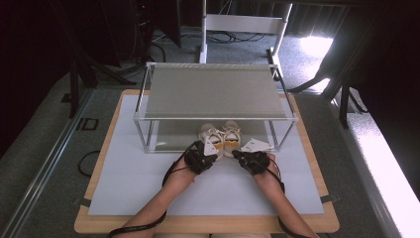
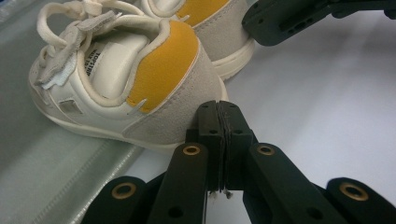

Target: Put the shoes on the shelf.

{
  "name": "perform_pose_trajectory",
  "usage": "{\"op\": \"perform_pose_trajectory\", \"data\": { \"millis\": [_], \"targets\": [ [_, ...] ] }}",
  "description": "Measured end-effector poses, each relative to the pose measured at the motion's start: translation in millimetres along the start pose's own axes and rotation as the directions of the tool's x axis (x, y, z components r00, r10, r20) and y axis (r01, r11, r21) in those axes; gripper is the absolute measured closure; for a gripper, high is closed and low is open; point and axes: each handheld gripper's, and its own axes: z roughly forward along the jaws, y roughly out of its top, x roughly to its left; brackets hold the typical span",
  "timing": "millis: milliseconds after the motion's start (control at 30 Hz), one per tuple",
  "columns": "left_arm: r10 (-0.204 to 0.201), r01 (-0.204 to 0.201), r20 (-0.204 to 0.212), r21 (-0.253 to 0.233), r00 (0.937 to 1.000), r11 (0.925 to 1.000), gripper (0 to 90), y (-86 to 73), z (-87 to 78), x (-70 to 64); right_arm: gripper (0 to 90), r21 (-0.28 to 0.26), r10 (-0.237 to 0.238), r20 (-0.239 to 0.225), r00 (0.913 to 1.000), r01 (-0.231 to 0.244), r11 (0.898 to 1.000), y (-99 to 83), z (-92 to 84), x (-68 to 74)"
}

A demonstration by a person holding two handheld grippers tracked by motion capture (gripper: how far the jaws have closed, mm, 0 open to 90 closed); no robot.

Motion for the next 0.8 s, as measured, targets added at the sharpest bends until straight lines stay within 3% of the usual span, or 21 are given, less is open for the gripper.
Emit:
{"op": "perform_pose_trajectory", "data": {
  "millis": [300,600,800],
  "targets": [
    [0.056,-0.056,-0.026,-0.022,0.9981,0.9982,88.4,3.4,12.3,8.6,89.3,-0.013,0.046,0.034,0.9984,-0.045,0.999,3.1,12.5,-7.9],
    [0.041,-0.042,-0.056,-0.023,0.9976,0.9989,88.3,7.7,23.8,17.2,88.6,-0.012,0.081,0.063,0.9947,-0.081,0.997,5.1,26.4,-13.9],
    [0.028,-0.029,-0.049,-0.021,0.9984,0.9993,88.2,9.9,28.6,21.7,88.6,-0.012,0.090,0.076,0.9931,-0.089,0.996,6.5,31.7,-16.5]
  ]
}}
